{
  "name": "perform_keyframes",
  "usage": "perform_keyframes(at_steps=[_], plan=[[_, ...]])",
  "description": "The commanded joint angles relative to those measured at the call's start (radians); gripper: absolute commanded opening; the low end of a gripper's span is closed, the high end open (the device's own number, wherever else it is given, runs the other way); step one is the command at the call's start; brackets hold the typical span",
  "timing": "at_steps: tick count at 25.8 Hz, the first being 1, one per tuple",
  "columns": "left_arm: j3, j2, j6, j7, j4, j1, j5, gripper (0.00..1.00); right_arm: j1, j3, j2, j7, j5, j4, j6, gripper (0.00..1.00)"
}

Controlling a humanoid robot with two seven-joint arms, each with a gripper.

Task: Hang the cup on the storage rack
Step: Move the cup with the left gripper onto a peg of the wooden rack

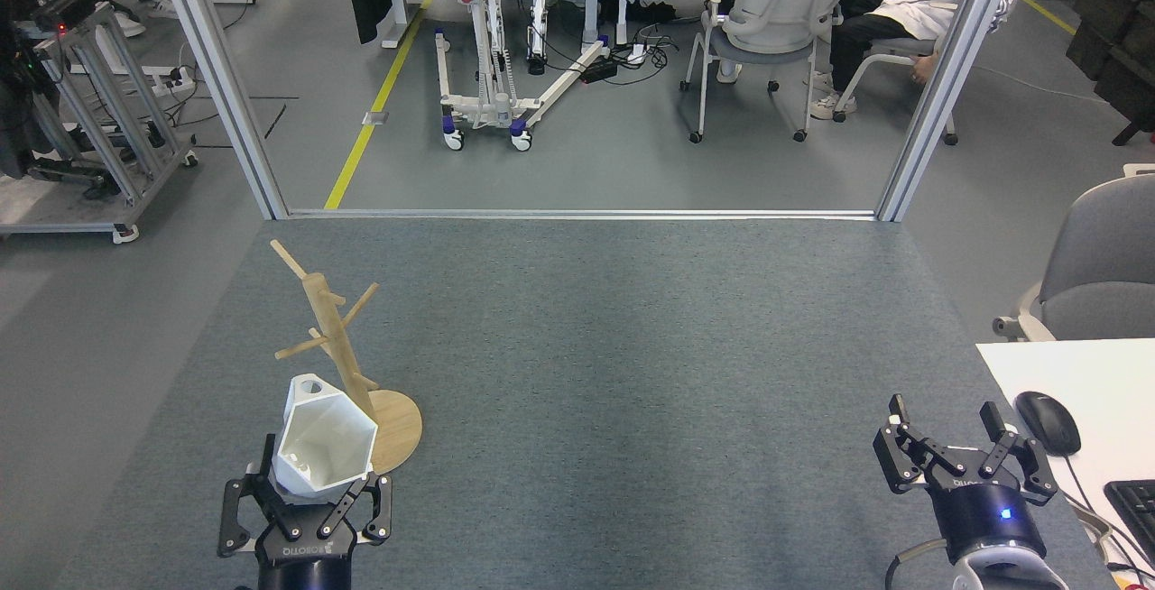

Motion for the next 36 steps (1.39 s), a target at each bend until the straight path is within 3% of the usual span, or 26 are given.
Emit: perform_keyframes(at_steps=[1, 8, 23, 36], plan=[[0.002, 0.007, -0.02, -0.01, 0.076, -0.055, 0.0, 0.32, -0.001, 0.002, -0.001, 0.011, 0.0, -0.003, -0.007, 0.99], [0.002, 0.038, -0.02, -0.028, 0.171, -0.15, 0.011, 0.33, -0.001, 0.005, -0.01, 0.009, 0.003, 0.024, -0.01, 0.99], [0.072, 0.061, 0.034, -0.036, 0.099, -0.082, 0.046, 0.34, -0.001, 0.016, 0.002, 0.011, 0.034, 0.024, -0.014, 0.99], [0.074, 0.07, 0.016, -0.036, 0.134, -0.134, 0.071, 0.36, -0.001, 0.015, 0.002, 0.012, 0.032, 0.026, -0.013, 0.99]])
